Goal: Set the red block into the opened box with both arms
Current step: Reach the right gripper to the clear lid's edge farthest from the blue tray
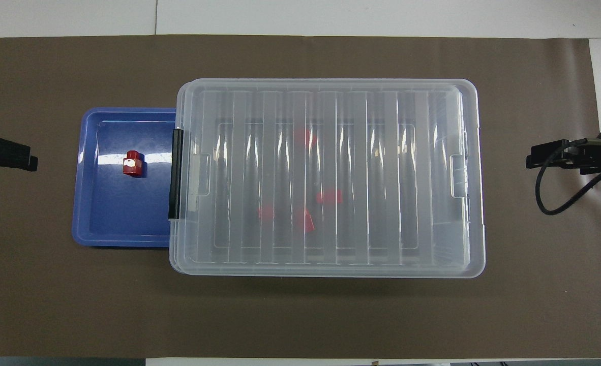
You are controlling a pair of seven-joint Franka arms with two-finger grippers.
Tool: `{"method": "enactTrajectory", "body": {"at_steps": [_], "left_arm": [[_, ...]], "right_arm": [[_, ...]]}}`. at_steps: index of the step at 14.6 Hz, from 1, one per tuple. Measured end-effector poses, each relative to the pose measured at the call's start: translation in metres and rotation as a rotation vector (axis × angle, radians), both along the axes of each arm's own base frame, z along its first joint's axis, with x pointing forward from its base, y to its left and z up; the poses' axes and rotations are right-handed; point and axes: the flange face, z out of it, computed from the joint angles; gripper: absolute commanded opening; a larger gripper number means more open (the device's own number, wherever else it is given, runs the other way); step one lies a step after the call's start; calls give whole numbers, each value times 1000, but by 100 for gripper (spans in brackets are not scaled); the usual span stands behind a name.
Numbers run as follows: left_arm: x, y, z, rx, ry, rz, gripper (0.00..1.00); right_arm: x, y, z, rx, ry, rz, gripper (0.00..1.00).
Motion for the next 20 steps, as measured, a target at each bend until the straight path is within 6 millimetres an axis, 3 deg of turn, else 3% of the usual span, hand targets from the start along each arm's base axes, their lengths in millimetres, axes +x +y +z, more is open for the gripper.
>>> {"method": "enactTrajectory", "body": {"at_steps": [6, 12, 20], "left_arm": [[0, 0, 0, 0, 0, 0, 100], [0, 0, 0, 0, 0, 0, 100], [0, 0, 0, 0, 0, 0, 100]], "right_arm": [[10, 15, -53, 8, 14, -54, 100], [16, 27, -72, 8, 24, -46, 100], [7, 23, -92, 6, 67, -50, 100]]}}
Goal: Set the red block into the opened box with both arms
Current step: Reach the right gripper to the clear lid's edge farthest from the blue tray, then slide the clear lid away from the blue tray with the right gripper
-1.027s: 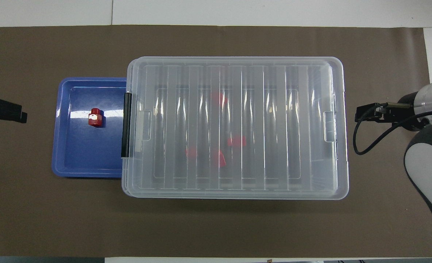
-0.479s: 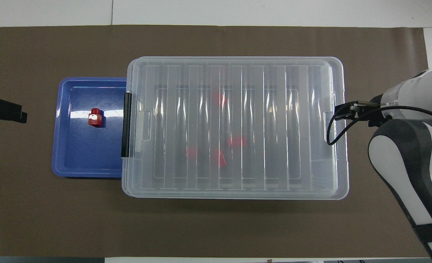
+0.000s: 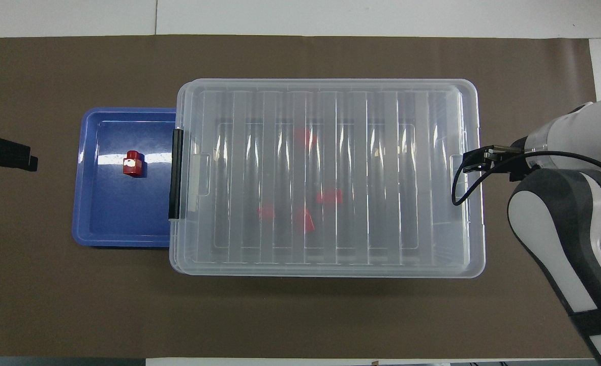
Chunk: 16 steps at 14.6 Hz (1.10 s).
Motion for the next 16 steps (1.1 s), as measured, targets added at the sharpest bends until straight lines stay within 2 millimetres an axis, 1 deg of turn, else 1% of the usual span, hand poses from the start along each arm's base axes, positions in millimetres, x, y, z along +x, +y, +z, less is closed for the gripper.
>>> {"method": "enactTrajectory", "body": {"at_steps": [2, 4, 9, 12, 16], "left_arm": [[0, 0, 0, 0, 0, 0, 100], [0, 0, 0, 0, 0, 0, 100], [0, 0, 0, 0, 0, 0, 100], [0, 0, 0, 0, 0, 0, 100], [0, 0, 0, 0, 0, 0, 100]], "right_arm": [[0, -5, -2, 1, -9, 12, 100], [-1, -15, -4, 2, -17, 37, 100], [-2, -49, -7, 4, -28, 101, 100], [-2, -63, -7, 4, -35, 142, 100], [-5, -89, -7, 3, -41, 191, 100]]}}
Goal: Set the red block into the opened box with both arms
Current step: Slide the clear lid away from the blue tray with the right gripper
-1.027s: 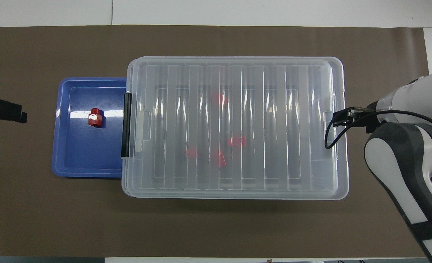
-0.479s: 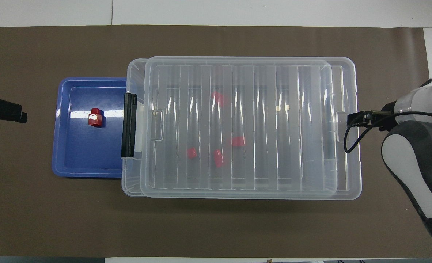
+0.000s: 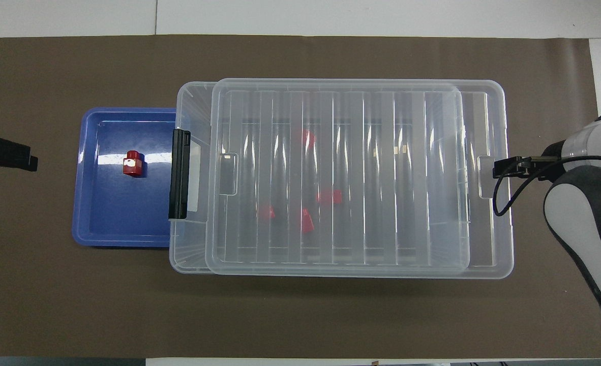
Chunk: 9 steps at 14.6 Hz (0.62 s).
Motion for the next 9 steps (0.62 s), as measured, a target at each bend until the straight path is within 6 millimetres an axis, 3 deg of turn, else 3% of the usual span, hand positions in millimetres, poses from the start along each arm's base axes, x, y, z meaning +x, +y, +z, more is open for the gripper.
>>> {"method": "enactTrajectory", "body": {"at_steps": [9], "left_arm": [[0, 0, 0, 0, 0, 0, 100]], "right_arm": [[-13, -80, 5, -3, -21, 68, 100]]}}
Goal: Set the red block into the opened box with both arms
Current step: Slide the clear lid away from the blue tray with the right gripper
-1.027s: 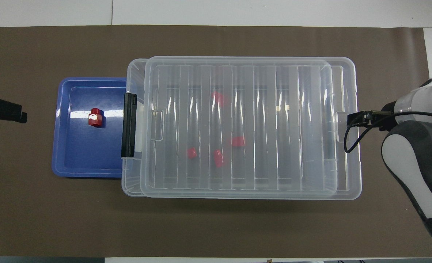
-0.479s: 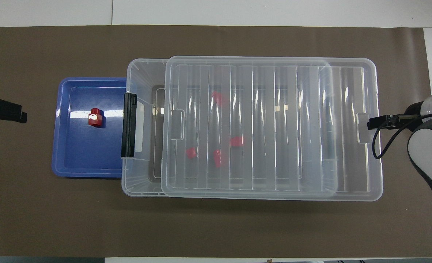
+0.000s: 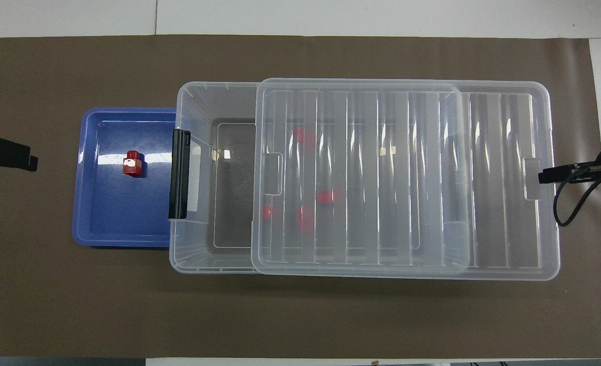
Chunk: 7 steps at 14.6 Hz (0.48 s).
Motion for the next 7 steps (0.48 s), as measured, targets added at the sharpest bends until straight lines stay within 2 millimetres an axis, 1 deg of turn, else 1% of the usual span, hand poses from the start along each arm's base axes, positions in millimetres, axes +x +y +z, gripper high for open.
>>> {"method": "enactTrajectory", "body": {"at_steps": [4, 7], "left_arm": [[-2, 0, -1, 1, 16, 0, 100], [-2, 0, -2, 1, 21, -1, 100]], "right_arm": [[-2, -9, 1, -1, -3, 9, 100], [-6, -21, 1, -1, -4, 21, 100]]}}
